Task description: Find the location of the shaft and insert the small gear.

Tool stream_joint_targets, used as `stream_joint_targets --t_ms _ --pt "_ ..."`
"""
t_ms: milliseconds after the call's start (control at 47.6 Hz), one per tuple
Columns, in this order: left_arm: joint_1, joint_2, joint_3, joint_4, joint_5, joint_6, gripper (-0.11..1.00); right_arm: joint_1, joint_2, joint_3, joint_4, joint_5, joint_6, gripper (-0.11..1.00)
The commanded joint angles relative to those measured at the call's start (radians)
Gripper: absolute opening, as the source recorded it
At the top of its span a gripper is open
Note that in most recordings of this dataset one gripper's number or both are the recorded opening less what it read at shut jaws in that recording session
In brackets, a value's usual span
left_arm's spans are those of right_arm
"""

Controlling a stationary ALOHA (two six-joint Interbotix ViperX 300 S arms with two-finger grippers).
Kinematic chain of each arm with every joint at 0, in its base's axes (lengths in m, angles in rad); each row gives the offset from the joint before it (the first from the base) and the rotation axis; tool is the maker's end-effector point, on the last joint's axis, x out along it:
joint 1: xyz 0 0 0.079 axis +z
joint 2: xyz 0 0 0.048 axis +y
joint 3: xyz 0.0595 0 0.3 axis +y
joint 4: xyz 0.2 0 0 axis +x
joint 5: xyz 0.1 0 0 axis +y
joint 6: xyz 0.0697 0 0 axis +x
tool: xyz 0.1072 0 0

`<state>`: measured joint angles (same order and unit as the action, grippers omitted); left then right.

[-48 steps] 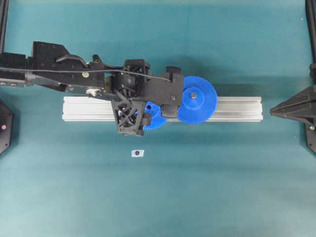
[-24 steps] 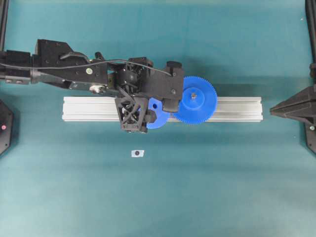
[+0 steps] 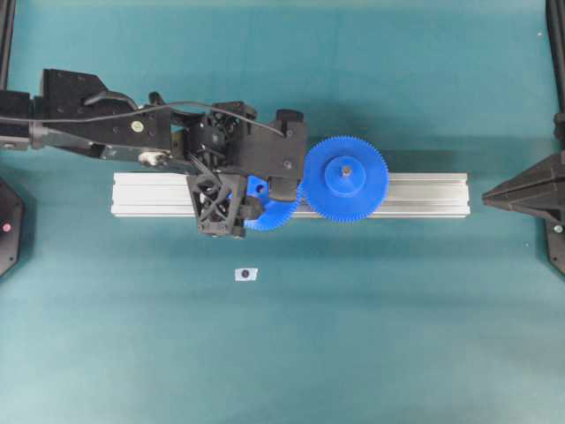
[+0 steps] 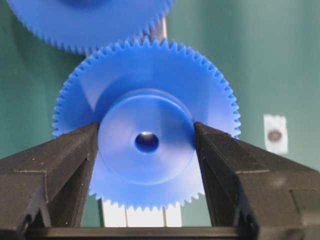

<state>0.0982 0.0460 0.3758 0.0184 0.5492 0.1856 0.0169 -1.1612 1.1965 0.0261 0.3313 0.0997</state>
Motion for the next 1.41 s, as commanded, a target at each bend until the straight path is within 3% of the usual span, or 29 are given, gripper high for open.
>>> stream_joint_targets --t_ms 0,357,1388 --pt "0.002 -0.011 -0.029 0.003 -0.012 0.000 0.64 -0.003 0.009 -0.011 0.002 -0.009 0.011 0.03" --pt "-0.005 0.072 -0.109 0.002 -0.012 0.005 0.64 -0.003 0.009 -0.011 0.002 -0.009 0.011 0.03" --pt "-0.005 0.048 -0.091 0.002 0.035 -0.015 0.64 -0.003 0.008 -0.014 0.002 -0.009 0.011 0.03"
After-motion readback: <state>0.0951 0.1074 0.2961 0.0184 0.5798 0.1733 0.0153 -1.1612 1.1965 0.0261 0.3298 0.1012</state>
